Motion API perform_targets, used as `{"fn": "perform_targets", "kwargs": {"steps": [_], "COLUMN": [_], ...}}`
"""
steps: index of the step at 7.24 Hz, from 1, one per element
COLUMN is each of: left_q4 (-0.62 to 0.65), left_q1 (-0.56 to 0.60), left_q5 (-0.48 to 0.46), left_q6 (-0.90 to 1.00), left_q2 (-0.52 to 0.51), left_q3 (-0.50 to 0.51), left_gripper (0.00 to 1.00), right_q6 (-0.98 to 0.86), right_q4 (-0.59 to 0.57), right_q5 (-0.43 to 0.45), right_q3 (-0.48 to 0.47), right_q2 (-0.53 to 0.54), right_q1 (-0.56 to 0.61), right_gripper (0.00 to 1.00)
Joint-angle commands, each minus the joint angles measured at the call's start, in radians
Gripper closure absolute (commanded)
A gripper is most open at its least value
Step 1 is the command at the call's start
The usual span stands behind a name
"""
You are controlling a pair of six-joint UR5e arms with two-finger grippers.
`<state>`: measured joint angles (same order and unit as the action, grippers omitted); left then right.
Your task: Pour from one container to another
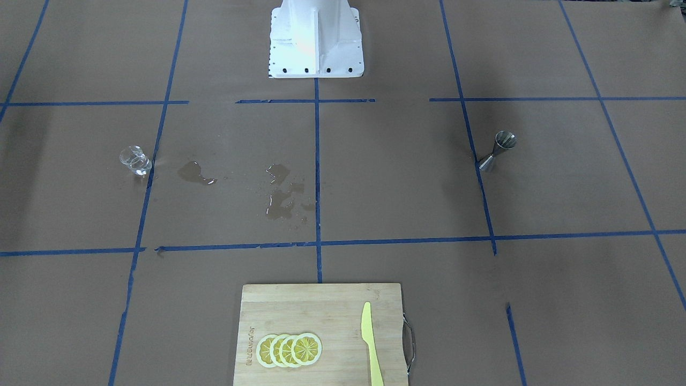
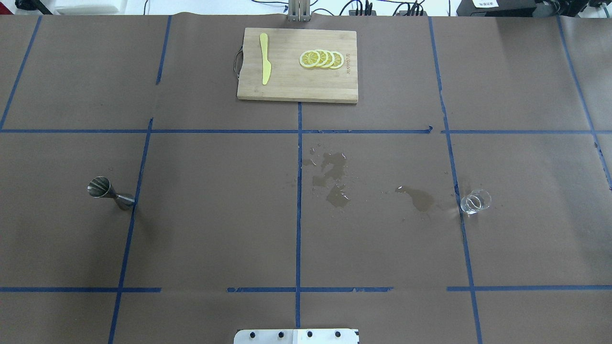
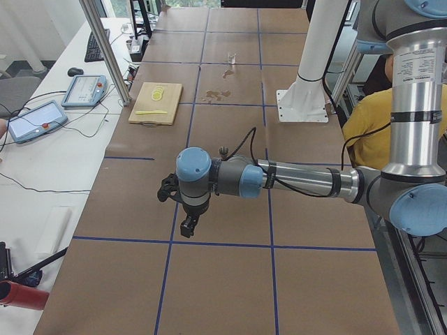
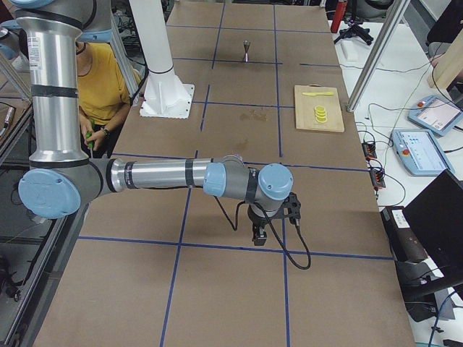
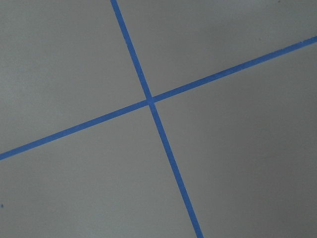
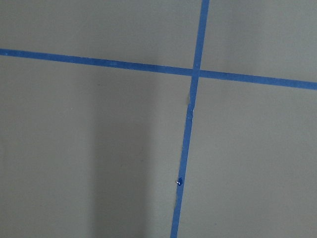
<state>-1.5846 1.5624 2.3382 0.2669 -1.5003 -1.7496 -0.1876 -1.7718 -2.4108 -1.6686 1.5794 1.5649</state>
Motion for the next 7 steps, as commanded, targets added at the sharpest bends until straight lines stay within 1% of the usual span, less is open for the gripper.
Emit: {"fn": "perform_targets", "kwargs": {"steps": [1,2,3,4,5,6,7], "left_q4": [-0.002,-0.002,-0.002,-0.005,-0.033,-0.104,-0.121], "left_q1": [0.001,0.001,-0.001,-0.001,-0.001,-0.002,-0.007], "left_q5": [0.001,0.003,0.010,0.010,0.010,0.012,0.012], "left_q6": [0.000,-0.005,-0.008,-0.006,-0.005,-0.011,-0.011], "left_q2": [0.000,0.002,-0.003,-0.006,-0.006,-0.002,0.000], "left_q3": [-0.001,-0.002,0.002,0.001,0.002,0.005,0.012], "left_gripper": [0.00,0.00,0.00,0.00,0.00,0.00,0.00], "right_q6": [-0.001,-0.001,-0.001,-0.001,0.008,0.008,0.007], "right_q4": [0.000,0.002,0.033,0.096,0.113,0.114,0.115], "right_q5": [-0.040,-0.041,-0.042,-0.042,-0.042,-0.044,-0.045], "right_q3": [-0.013,-0.013,-0.013,-0.008,-0.005,-0.006,-0.011], "right_q2": [0.014,0.013,0.014,0.027,0.027,0.027,0.027], "right_q1": [0.000,0.000,0.000,-0.003,-0.006,-0.012,-0.028], "right_gripper": [0.00,0.00,0.00,0.00,0.00,0.00,0.00]}}
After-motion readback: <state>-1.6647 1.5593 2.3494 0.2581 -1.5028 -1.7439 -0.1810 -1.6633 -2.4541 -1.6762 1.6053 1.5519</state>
